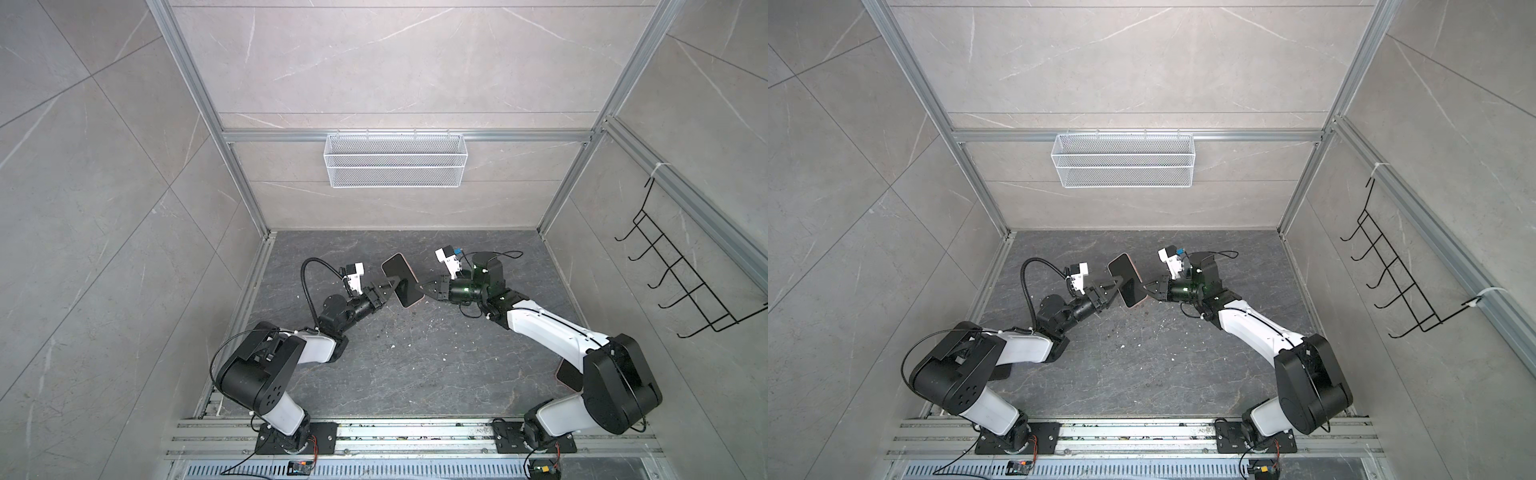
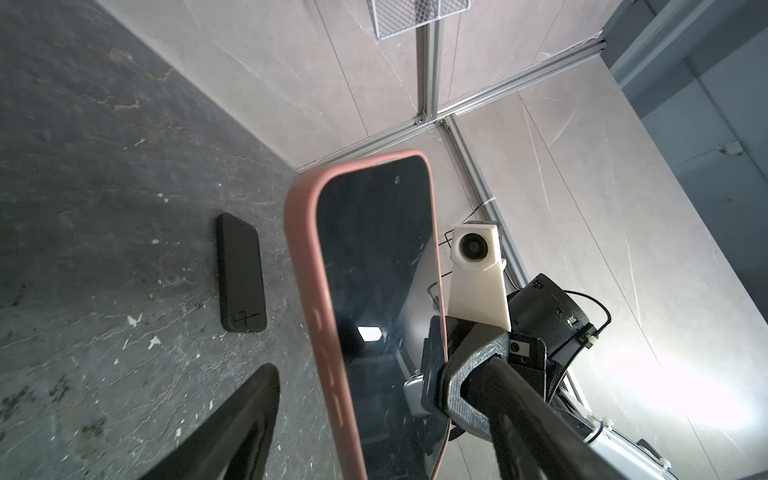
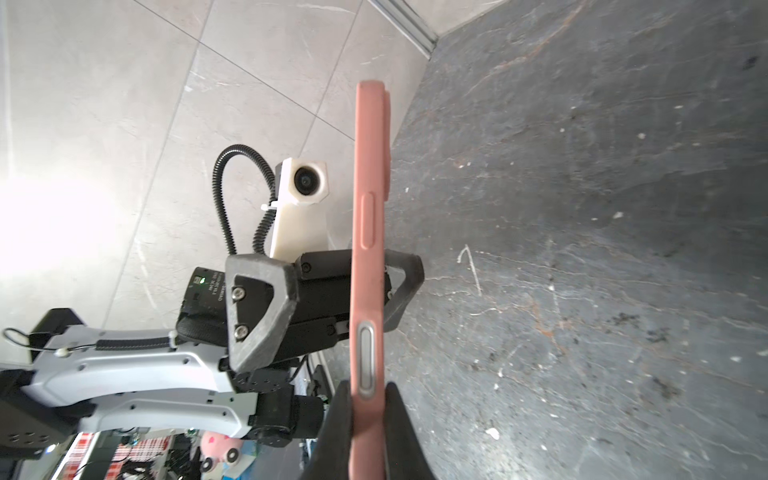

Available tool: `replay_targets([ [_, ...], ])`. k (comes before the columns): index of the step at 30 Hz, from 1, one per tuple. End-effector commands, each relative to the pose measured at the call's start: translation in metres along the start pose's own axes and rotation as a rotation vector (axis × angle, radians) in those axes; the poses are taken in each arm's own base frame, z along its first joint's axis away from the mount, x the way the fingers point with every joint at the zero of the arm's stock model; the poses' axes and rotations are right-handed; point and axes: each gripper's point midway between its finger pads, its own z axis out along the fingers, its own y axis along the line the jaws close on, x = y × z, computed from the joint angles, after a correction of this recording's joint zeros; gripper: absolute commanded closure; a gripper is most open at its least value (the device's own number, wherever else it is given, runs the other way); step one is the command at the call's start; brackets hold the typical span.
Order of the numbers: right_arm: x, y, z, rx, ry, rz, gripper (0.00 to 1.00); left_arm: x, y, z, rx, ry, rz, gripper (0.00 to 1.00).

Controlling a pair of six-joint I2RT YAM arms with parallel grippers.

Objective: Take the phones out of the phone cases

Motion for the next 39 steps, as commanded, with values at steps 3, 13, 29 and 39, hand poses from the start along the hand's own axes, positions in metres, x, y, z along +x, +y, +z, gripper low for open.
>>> replay_targets([
  [3,-0.006,0.018,-0.003,-0.108,-0.011,-0.022,1.0,-0.009,-0.035,0.014,0.126,0.013,0.075,0.29],
  [13,-0.006,0.01,-0.012,-0.099,-0.019,0.001,1.0,-0.01,-0.03,0.03,0.138,0.051,0.051,0.76],
  [29,-0.004,-0.025,-0.083,0.268,-0.274,0.094,0.15,-0.06,-0.032,0.062,0.089,-0.119,-0.018,1.0],
  [39,-0.006,0.014,-0.106,-0.03,-0.539,0.191,0.13,-0.09,-0.092,0.068,-0.134,-0.457,0.14,1.0],
])
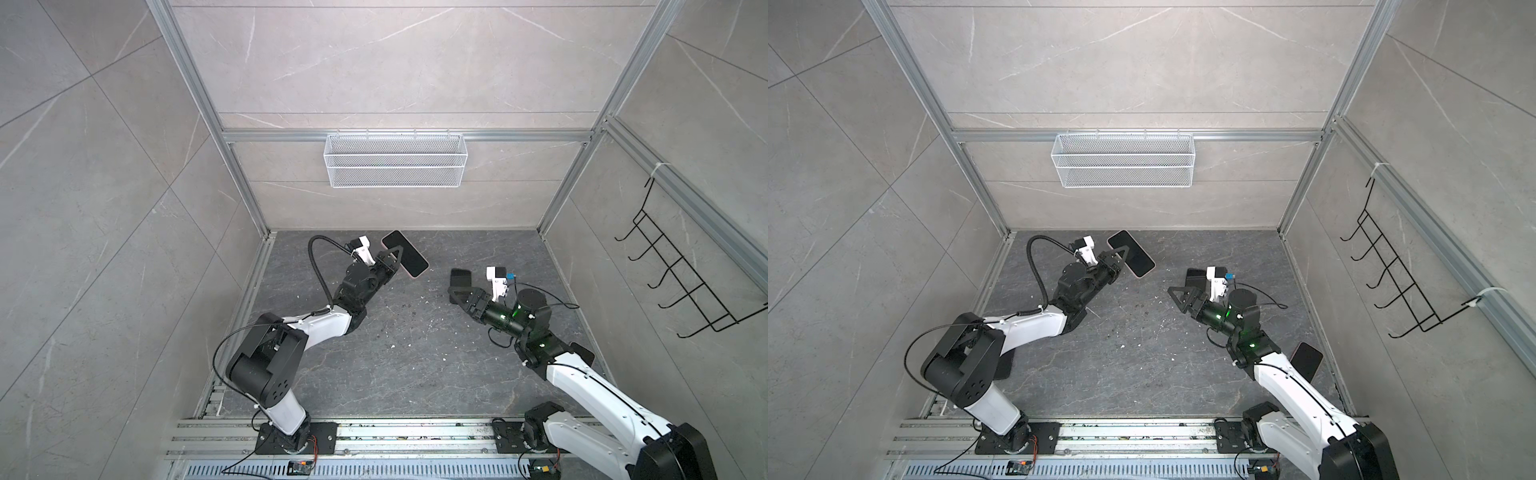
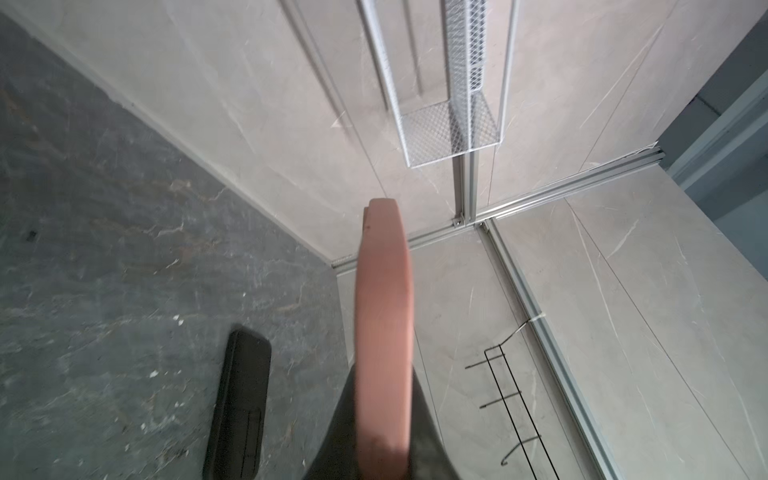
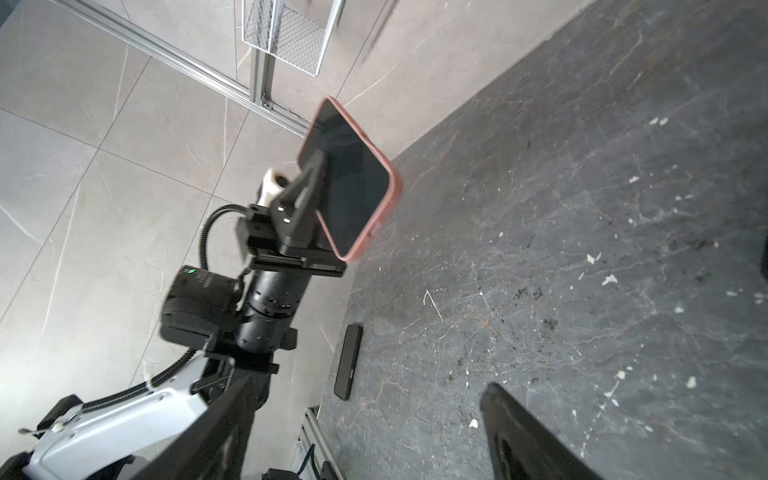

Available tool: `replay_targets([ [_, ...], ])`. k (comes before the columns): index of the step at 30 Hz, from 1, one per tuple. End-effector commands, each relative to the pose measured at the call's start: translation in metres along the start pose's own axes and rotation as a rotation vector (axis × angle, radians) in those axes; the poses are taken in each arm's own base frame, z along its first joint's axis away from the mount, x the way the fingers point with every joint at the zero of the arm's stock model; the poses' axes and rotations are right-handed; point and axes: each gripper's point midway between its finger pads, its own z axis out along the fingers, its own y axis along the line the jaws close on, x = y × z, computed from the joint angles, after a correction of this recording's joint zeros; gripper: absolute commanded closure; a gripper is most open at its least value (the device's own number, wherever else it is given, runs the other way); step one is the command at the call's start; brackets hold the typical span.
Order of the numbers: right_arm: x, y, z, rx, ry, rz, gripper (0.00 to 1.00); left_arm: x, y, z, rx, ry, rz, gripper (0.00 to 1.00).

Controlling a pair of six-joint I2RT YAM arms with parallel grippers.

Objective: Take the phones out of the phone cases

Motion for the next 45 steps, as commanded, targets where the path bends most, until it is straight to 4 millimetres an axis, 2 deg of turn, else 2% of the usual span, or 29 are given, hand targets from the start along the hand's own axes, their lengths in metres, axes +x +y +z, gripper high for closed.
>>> replay_targets([
  [1,-0.021,0.038,-0.003,-0.187,-0.121,0.057,0.13,-0.03,-0.069,-0.009,0.059,-0.21,0.08,1.0],
  [7,-0.022,0.066,0.0,-0.344,-0.17,0.066,0.14,-0.014,-0.081,-0.005,0.049,-0.255,-0.01,1.0],
  [12,-0.021,0.071,0.003,-0.405,-0.187,0.073,0.18,-0.003,-0.078,-0.001,0.026,-0.235,-0.077,1.0],
  [15,-0.019,0.066,0.009,-0.406,-0.185,0.085,0.24,0.005,-0.075,0.001,0.027,-0.215,-0.131,1.0],
  [19,-0.018,0.065,0.014,-0.429,-0.182,0.093,0.37,0.012,-0.075,0.003,0.011,-0.193,-0.159,1.0],
  [25,-0.017,0.058,0.02,-0.403,-0.176,0.092,0.48,0.019,-0.07,0.005,0.009,-0.166,-0.217,1.0],
  [31,-0.013,0.053,0.025,-0.394,-0.159,0.1,0.51,0.022,-0.07,0.004,0.021,-0.152,-0.257,1.0],
  [40,-0.011,0.045,0.031,-0.373,-0.157,0.104,0.5,0.028,-0.077,0.005,0.038,-0.125,-0.26,1.0],
  [45,-0.013,0.044,0.035,-0.374,-0.161,0.105,0.55,0.032,-0.074,0.004,0.034,-0.113,-0.269,1.0],
])
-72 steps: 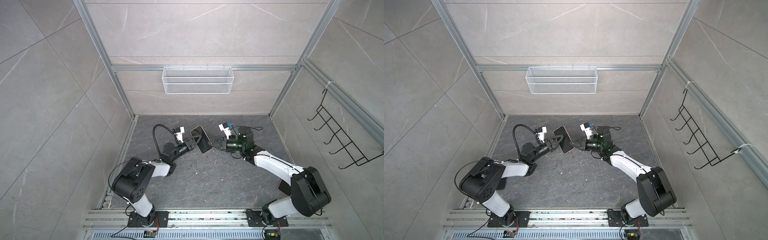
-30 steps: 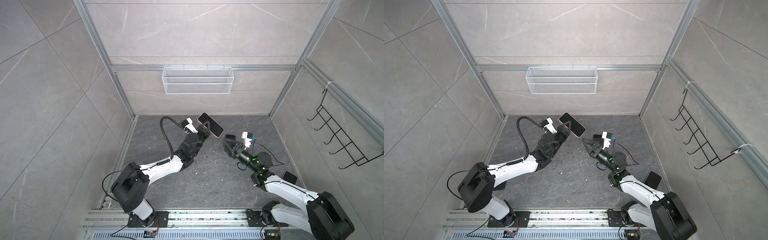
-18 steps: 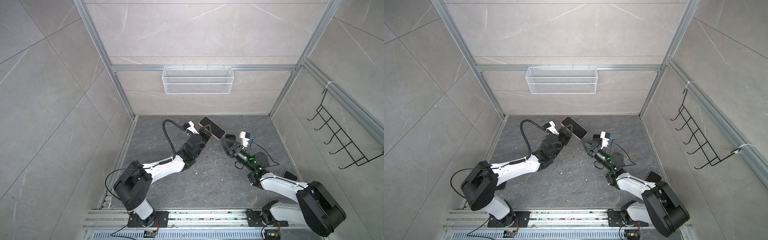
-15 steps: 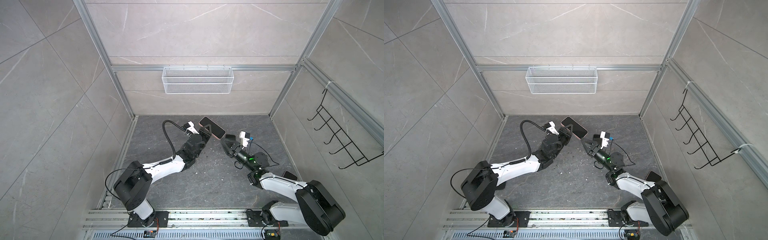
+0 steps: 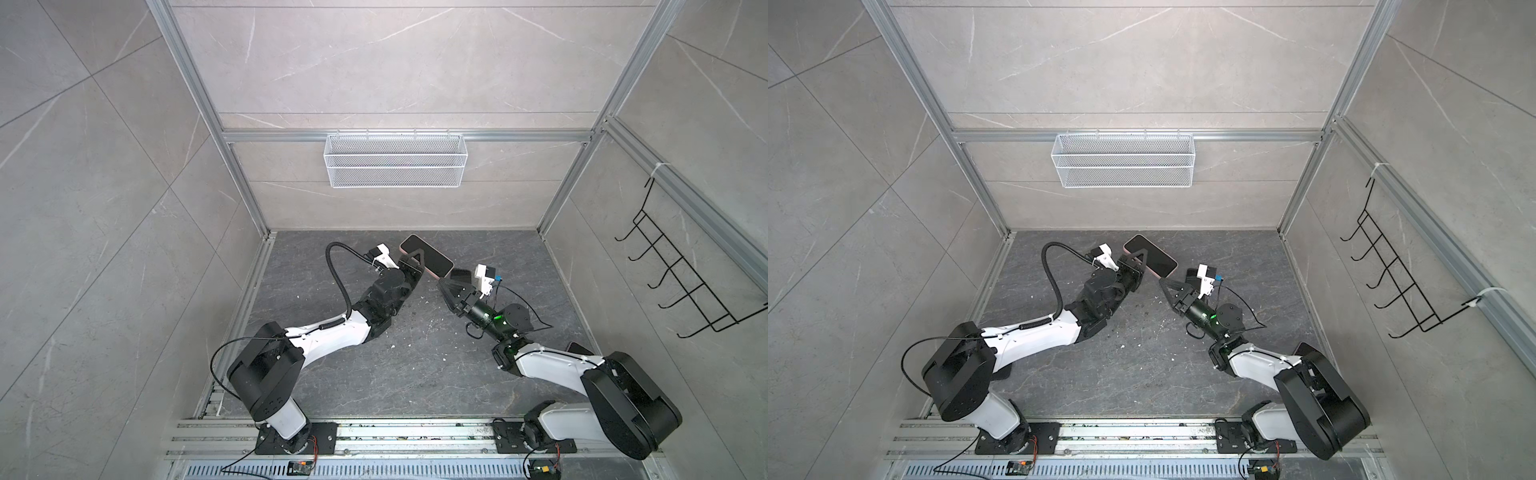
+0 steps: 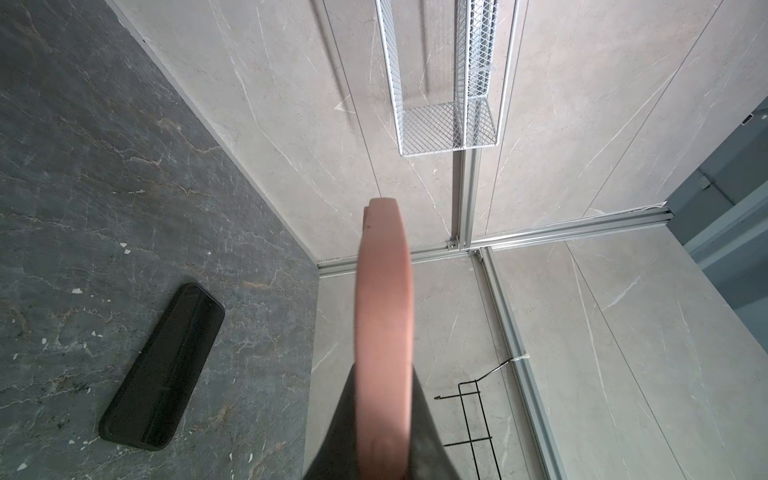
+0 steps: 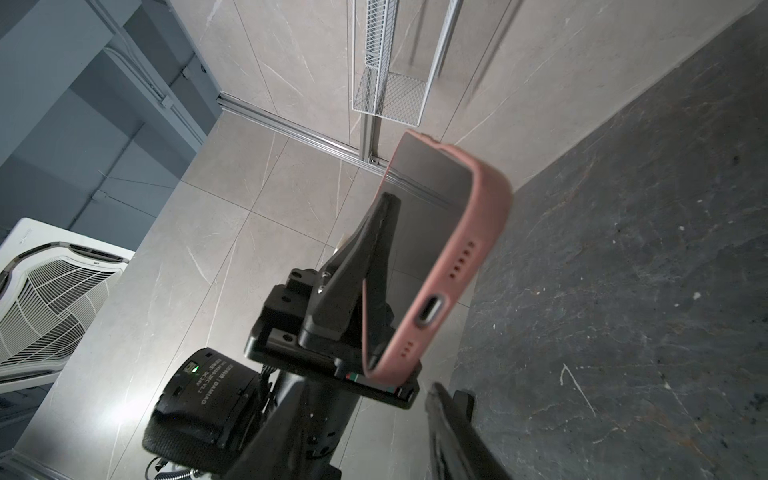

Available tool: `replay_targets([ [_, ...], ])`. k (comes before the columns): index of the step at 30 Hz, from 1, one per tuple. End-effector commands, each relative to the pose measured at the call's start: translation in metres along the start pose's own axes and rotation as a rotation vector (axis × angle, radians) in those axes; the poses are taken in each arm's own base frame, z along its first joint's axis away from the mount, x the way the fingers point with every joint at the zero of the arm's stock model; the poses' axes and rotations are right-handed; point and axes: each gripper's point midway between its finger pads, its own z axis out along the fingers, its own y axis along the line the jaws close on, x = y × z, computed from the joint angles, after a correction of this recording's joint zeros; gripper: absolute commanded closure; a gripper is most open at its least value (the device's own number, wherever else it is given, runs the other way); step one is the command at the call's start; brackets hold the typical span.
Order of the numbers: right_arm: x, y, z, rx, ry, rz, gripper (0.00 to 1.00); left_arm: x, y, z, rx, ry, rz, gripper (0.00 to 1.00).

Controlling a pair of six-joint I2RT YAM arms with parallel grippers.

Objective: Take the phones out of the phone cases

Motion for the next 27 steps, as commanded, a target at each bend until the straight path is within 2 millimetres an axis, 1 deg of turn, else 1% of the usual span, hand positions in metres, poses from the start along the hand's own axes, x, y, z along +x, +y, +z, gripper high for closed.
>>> replay_targets([
  [1,-0.0035,0.0106,0.0038,-0.046,-0.016,-0.024,0.56,-0.006,-0.0474,-0.0029,0.14,-0.013,-0.065,1.0],
  [5,-0.0052,0.0097,0.0049,-0.056,-0.025,-0.017,0.61,-0.0048,-0.0473,-0.0044,0.138,-0.007,-0.066,1.0],
  [11,-0.0071,0.0075,0.005,-0.067,-0.041,-0.008,0.65,-0.0026,-0.0463,-0.0053,0.136,0.005,-0.072,1.0],
  [17,-0.0092,0.0113,0.0052,-0.082,-0.051,-0.011,0.65,-0.0029,-0.0438,-0.0075,0.13,0.006,-0.071,1.0],
  [21,-0.0094,0.0103,0.006,-0.08,-0.051,-0.008,0.66,-0.0025,-0.0433,-0.0076,0.132,0.009,-0.073,1.0],
  [25,-0.0096,0.0097,0.0057,-0.081,-0.053,-0.007,0.69,-0.0016,-0.0413,-0.0082,0.128,0.012,-0.075,1.0],
  [27,-0.0098,0.0096,0.0061,-0.081,-0.054,-0.007,0.73,-0.0015,-0.04,-0.0087,0.125,0.013,-0.075,1.0],
])
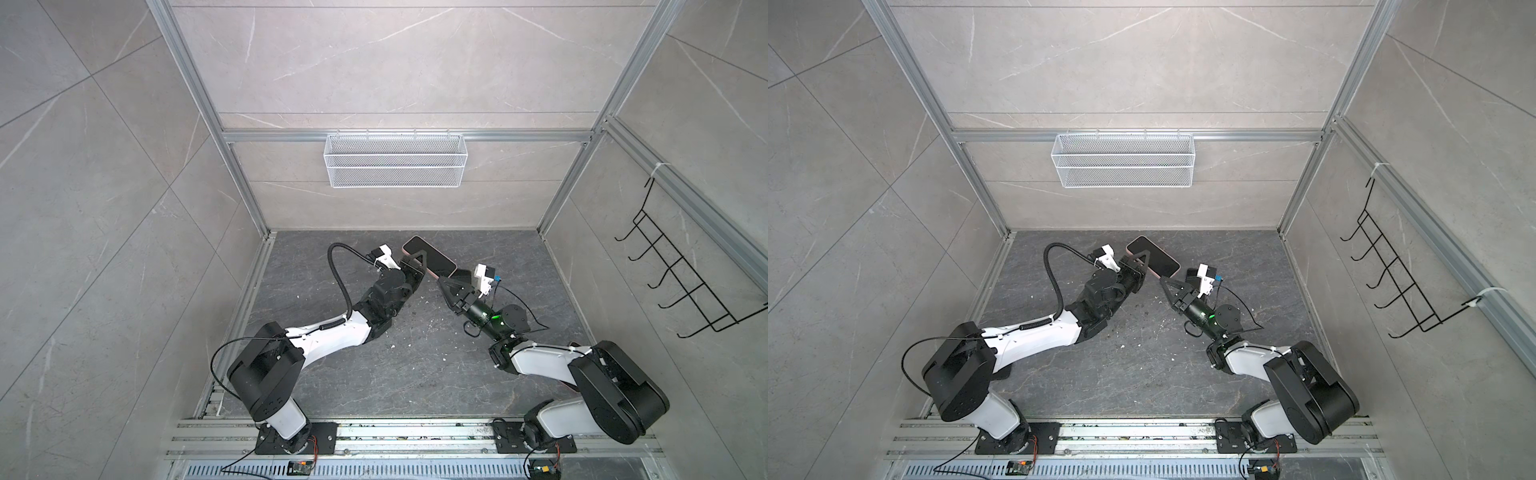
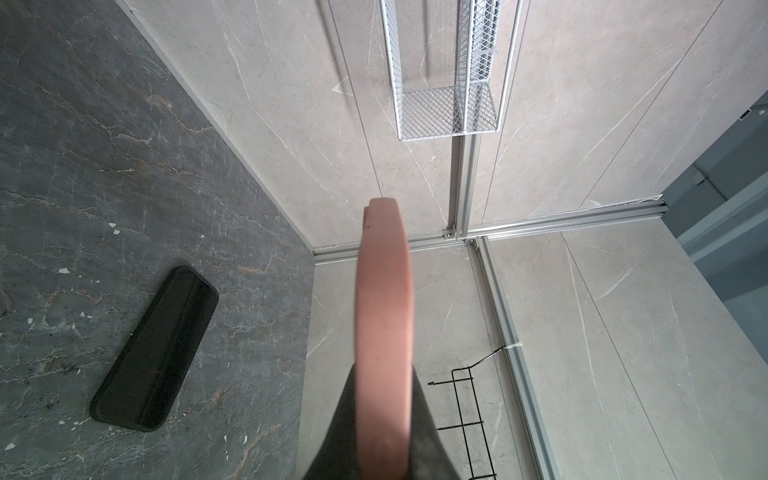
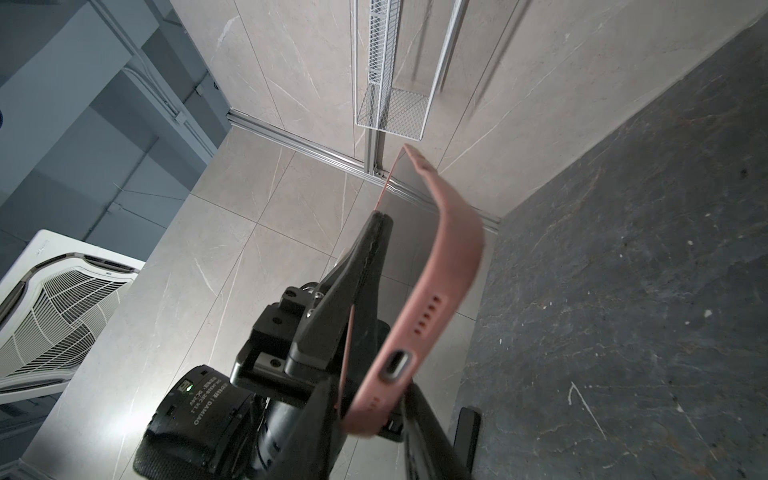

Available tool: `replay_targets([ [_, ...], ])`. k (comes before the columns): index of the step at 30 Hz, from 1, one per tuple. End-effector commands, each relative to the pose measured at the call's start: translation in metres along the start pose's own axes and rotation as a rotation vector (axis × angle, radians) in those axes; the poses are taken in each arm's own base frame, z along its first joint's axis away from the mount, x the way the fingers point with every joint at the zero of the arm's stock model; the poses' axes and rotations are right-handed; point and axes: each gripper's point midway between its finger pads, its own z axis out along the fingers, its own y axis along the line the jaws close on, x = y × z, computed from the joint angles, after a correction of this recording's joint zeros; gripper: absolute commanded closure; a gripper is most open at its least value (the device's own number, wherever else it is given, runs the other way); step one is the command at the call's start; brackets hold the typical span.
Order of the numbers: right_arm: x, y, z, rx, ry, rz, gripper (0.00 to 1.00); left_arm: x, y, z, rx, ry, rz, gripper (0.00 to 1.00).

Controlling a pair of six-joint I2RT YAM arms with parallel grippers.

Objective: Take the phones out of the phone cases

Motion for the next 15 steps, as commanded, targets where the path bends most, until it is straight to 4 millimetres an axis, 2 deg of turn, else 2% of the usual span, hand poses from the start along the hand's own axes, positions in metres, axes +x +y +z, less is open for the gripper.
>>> replay_targets([
  [1,-0.004,0.013,0.004,-0.052,-0.014,-0.014,0.75,-0.007,-0.04,-0.008,0.124,-0.016,-0.057,1.0],
  [8,0.0,0.007,0.003,-0.045,0.001,-0.004,0.93,-0.006,-0.04,-0.01,0.103,-0.001,-0.05,1.0],
  [15,0.019,-0.003,-0.004,-0.01,0.089,-0.079,0.96,-0.008,-0.045,-0.01,0.046,0.048,-0.048,1.0],
])
